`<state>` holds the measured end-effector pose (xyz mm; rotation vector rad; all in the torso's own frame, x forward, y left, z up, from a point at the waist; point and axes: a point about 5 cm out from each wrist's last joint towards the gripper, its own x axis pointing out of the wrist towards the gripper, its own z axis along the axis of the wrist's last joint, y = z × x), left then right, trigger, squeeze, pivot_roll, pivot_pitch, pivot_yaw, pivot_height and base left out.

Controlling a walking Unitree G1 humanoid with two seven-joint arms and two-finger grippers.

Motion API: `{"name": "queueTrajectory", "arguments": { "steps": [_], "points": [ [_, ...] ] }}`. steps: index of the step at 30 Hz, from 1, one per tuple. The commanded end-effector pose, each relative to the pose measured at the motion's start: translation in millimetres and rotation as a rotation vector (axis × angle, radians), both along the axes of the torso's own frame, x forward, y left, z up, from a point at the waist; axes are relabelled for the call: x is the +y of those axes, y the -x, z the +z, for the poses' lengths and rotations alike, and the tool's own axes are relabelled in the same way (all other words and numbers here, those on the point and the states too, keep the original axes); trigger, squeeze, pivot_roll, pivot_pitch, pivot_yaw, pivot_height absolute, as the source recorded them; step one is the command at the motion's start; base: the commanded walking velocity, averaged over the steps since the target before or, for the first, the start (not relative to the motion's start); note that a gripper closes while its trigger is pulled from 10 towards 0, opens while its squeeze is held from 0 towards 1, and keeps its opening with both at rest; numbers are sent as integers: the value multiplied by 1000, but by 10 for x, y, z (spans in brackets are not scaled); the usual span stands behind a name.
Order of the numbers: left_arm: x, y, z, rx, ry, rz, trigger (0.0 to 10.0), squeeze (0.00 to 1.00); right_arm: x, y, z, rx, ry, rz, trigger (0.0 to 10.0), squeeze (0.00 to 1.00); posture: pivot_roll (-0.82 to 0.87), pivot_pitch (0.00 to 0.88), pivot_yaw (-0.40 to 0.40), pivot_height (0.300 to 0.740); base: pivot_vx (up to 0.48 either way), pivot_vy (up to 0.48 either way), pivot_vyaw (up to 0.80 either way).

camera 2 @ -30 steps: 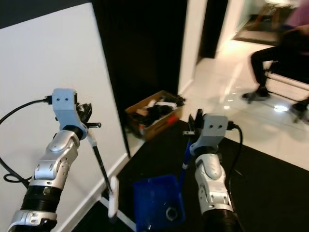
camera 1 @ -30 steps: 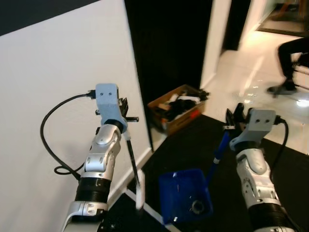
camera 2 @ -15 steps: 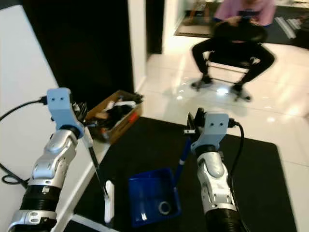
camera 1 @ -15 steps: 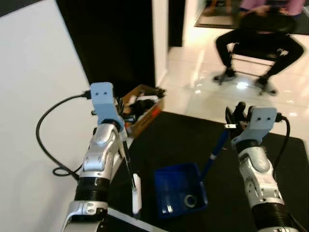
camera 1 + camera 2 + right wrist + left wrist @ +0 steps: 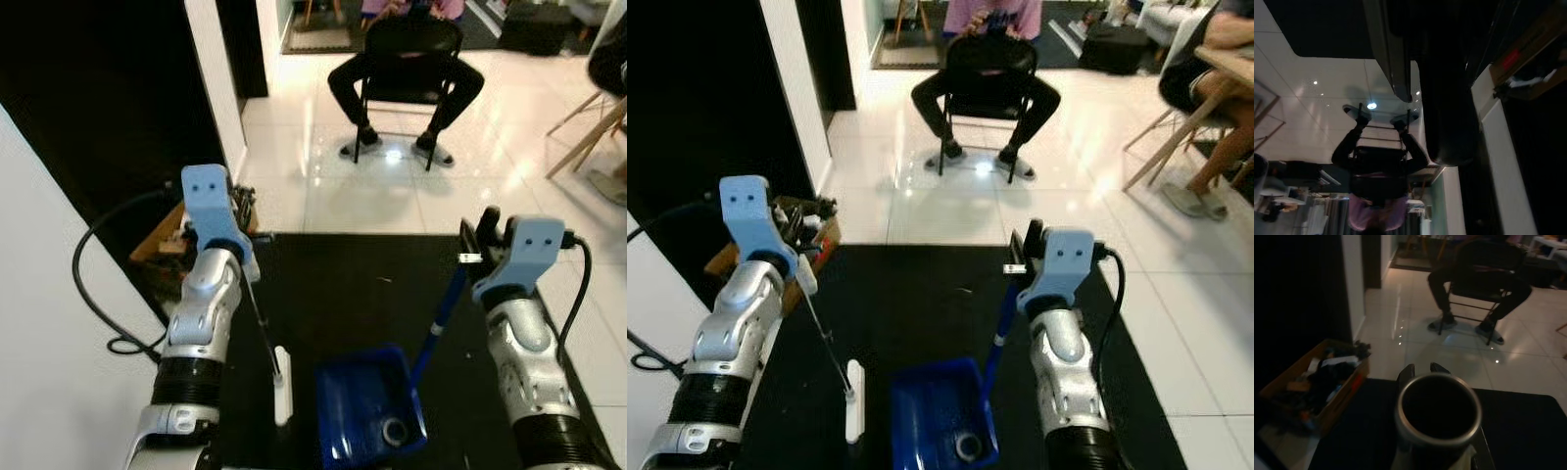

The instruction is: Sweep floor

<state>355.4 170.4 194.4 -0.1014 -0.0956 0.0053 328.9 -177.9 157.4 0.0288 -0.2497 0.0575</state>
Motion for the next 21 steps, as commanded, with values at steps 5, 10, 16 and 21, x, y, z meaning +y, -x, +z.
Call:
{"name": "queueTrajectory", "arguments": {
  "steps": [5, 10, 16, 21],
  "points": [
    [-12, -1, 29, -17, 0, -10, 10000, 0, 25, 6, 107, -50, -4, 2, 10000, 0, -110, 115, 43, 740, 0, 0, 0],
    [-24, -3, 45, -22, -4, -17, 10000, 0, 36, 0, 121, -56, -6, 4, 10000, 0, -104, 112, 64, 740, 0, 0, 0],
    [-114, -1, 110, -52, -20, -59, 10000, 0, 25, -17, 234, -102, -6, -20, 10000, 0, -99, 108, 71, 740, 0, 0, 0],
    [-189, -5, 199, -77, -11, -78, 10000, 0, -27, -34, 505, -191, -19, -49, 10000, 0, -101, 107, 73, 740, 0, 0, 0]
  ]
}}
